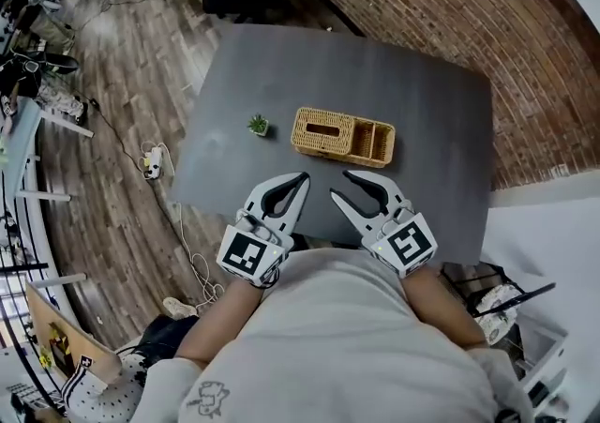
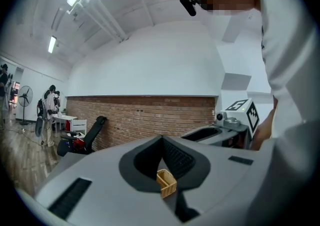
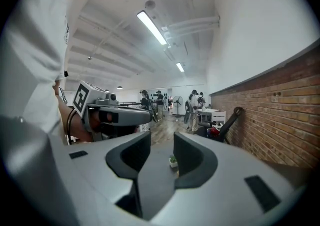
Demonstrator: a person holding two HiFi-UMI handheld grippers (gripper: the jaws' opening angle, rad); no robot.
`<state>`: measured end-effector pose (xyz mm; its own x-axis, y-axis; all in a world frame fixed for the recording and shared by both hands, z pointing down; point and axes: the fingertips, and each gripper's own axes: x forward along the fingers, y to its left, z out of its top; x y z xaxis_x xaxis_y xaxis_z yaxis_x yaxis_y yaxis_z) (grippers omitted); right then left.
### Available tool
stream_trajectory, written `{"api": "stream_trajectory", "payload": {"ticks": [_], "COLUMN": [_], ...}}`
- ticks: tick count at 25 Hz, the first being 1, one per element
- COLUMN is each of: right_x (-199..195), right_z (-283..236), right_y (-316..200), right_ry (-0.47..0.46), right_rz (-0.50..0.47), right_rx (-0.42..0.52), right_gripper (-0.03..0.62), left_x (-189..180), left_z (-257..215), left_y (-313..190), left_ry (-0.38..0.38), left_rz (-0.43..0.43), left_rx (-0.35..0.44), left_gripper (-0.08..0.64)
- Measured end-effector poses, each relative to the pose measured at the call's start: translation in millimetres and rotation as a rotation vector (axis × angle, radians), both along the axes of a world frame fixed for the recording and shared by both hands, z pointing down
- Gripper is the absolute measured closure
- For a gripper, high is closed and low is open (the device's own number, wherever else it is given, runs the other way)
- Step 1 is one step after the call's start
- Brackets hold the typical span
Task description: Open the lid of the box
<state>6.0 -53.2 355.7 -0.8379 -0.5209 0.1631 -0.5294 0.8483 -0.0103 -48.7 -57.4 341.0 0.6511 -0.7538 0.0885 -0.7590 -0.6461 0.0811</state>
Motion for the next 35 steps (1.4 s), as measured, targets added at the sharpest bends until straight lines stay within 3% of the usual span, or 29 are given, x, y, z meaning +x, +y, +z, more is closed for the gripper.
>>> {"api": "stream_trajectory", "payload": {"ticks": [7, 12, 24, 35], "right_x": [-49, -68, -61, -46], "right_z": [1, 11, 38, 93], "right_y": [8, 11, -26, -63], "right_ry": [0.022, 0.051, 0.107, 0.203], "right_rz": [0.058, 0.1, 0.124, 0.059], "right_rx": [0.001, -0.007, -0.053, -0.134], "right_gripper": [0.442, 0.442, 0.439, 0.403], "left_x": [-39, -65, -75, -66], "left_z": [1, 6, 31, 62], "left_y": [2, 8, -7, -41], "left_ry": [0.011, 0.028, 0.019, -0.032], "left_rz": [0.098, 0.124, 0.155, 0.144], "left_rx": [0.002, 0.005, -0.076, -0.13], "left_gripper": [0.549, 0.549, 0.549, 0.549]}}
